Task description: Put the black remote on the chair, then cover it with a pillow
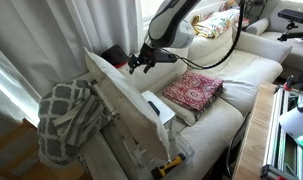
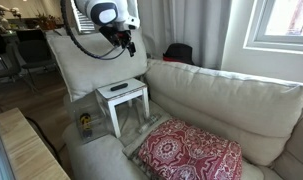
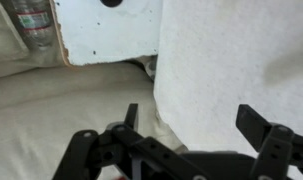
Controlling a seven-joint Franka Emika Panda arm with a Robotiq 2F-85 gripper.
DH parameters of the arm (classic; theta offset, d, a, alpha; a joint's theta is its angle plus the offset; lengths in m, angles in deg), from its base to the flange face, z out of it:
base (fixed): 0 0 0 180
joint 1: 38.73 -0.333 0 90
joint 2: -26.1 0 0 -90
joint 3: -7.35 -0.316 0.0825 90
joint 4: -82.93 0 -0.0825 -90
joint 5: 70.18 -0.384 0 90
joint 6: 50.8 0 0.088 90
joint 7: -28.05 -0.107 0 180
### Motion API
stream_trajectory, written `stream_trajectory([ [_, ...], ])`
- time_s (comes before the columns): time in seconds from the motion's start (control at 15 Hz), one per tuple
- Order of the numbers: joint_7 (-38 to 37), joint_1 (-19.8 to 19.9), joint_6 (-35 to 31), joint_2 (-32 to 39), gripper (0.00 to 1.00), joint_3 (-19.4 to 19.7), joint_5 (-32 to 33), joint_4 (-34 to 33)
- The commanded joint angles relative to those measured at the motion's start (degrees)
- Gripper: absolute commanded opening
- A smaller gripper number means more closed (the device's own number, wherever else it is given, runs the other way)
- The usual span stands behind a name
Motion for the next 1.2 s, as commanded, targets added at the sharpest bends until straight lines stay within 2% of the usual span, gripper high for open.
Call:
stream_trajectory([
  [0.0, 2.3, 3.7, 4.3, -5.8, 1.00, -3.8, -4.1, -0.6],
  [0.27, 3.4, 1.5, 13.0, -10.9, 1.00, -3.0, -7.9, -2.4],
  [0.6, 3.8, -4.3, 21.5, -13.5, 1.00, -0.2, -10.1, -4.5],
  [1.13, 1.8, -13.5, 20.6, -12.5, 1.00, 3.4, -7.3, -4.6],
])
